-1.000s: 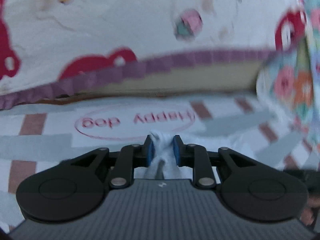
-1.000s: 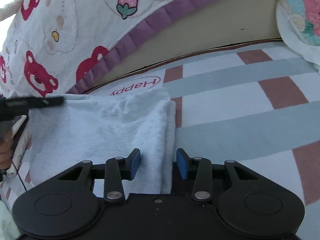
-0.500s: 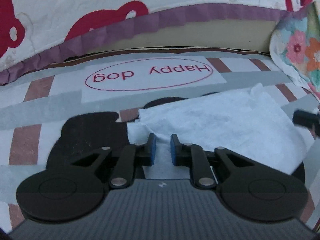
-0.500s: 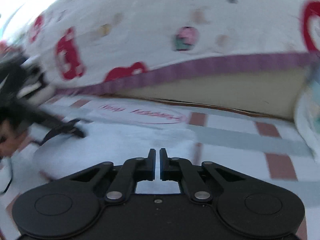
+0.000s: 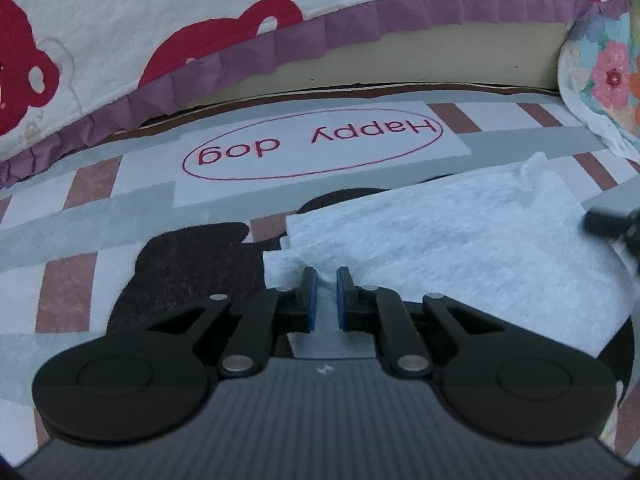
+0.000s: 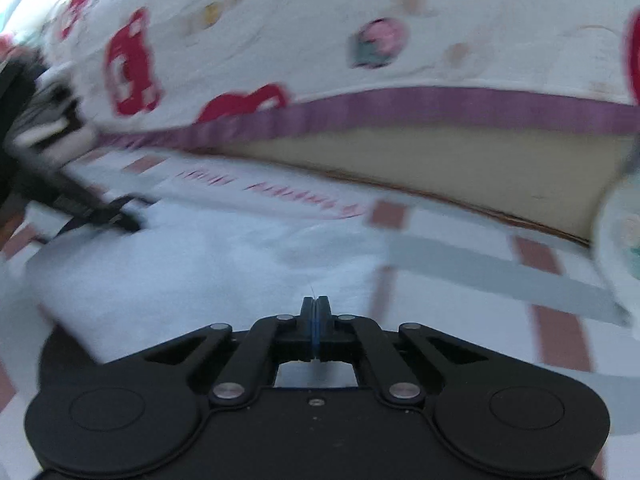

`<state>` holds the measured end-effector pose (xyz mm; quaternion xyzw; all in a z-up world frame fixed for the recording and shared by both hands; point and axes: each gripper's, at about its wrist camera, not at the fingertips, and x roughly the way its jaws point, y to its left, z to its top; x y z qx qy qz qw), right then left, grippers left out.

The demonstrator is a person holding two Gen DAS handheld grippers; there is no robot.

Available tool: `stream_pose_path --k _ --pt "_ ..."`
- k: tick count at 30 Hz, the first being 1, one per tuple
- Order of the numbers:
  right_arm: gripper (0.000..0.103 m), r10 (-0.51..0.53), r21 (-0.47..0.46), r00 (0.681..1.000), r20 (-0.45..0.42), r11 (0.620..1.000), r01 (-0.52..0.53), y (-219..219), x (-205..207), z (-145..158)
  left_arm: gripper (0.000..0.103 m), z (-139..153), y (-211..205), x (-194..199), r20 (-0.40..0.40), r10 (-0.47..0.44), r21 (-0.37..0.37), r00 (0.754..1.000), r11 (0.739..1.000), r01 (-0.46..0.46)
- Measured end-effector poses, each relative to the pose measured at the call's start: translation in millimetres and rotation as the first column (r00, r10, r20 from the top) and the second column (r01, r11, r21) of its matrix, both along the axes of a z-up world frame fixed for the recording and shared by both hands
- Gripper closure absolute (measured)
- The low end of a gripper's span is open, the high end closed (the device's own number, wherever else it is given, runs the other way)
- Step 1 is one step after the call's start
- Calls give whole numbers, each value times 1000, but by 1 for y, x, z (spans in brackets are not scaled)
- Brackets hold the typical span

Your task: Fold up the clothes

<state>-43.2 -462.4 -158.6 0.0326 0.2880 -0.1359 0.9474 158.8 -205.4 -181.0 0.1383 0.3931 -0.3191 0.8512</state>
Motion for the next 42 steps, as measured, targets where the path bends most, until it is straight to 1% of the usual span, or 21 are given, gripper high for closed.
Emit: stream_pose_path --k 5,8,9,13,14,16,17,22,24,26,28,29,30,31,32,34,36,39,40,41,42 --pt "103 -126 1 992 18 992 126 -30 -20 4 93 -3 1 -4 27 -2 -4 1000 1000 2" --pt "102 -202 -103 978 -58 975 196 -33 -31 4 93 -3 3 -3 22 10 -17 1000 1000 -10" --pt "91 -229 -138 970 -81 966 216 -34 -35 4 93 -3 2 -3 20 14 -17 1000 1000 -14" --pt "78 -331 -278 930 -161 919 279 -38 -50 5 92 4 1 -2 0 31 -11 1000 999 -31" --pt "66 -248 -245 957 -149 947 208 -28 -45 9 90 8 3 -2 -7 41 -17 999 999 -41" --pt "63 -109 -91 990 -93 991 100 -13 -31 19 89 16 10 -2 -39 63 -86 997 994 -66" --pt "63 -46 -20 997 -59 999 45 -6 -23 24 89 19 14 -2 -55 64 -123 996 990 -70" --pt "62 1 32 995 -95 999 2 0 27 10 89 10 15 -7 -47 41 -89 998 995 -45" --pt "57 21 54 994 -108 998 -15 3 47 4 88 5 17 -8 -51 40 -95 998 994 -45" --pt "59 40 75 992 -122 997 -31 5 67 -1 87 2 20 -6 -68 53 -103 996 993 -60" --pt "55 60 97 989 -134 994 -47 8 86 -7 87 2 22 -5 -91 61 -107 994 992 -71" --pt "61 70 108 988 -140 993 -55 9 96 -10 87 3 22 -4 -99 63 -105 993 992 -73" --pt "77 80 119 986 -146 991 -63 10 106 -13 87 2 22 -4 -98 61 -101 993 992 -71" --pt "78 90 130 984 -152 989 -70 11 116 -16 87 2 21 -5 -97 60 -98 993 993 -70" --pt "77 97 139 983 -158 987 -75 12 125 -18 87 2 21 -5 -96 59 -95 994 993 -68" --pt "76 45 109 984 -175 994 -26 -5 120 -21 86 1 21 -4 -95 61 -101 994 992 -71" --pt "56 -8 78 982 -189 997 23 -21 115 -24 85 -1 23 -2 -100 70 -114 993 990 -81" --pt "56 -69 78 985 -160 994 82 -30 100 -15 82 -2 26 1 -107 84 -133 991 986 -98" --pt "56 -87 85 986 -143 991 100 -30 93 -9 79 -2 29 4 -116 104 -144 988 982 -120" --pt "55 -104 96 987 -125 989 116 -31 87 -4 68 -1 33 8 -125 124 -155 984 977 -143" --pt "54 -112 143 989 -98 982 125 -32 77 2 65 3 39 12 -138 172 -168 975 967 -194"
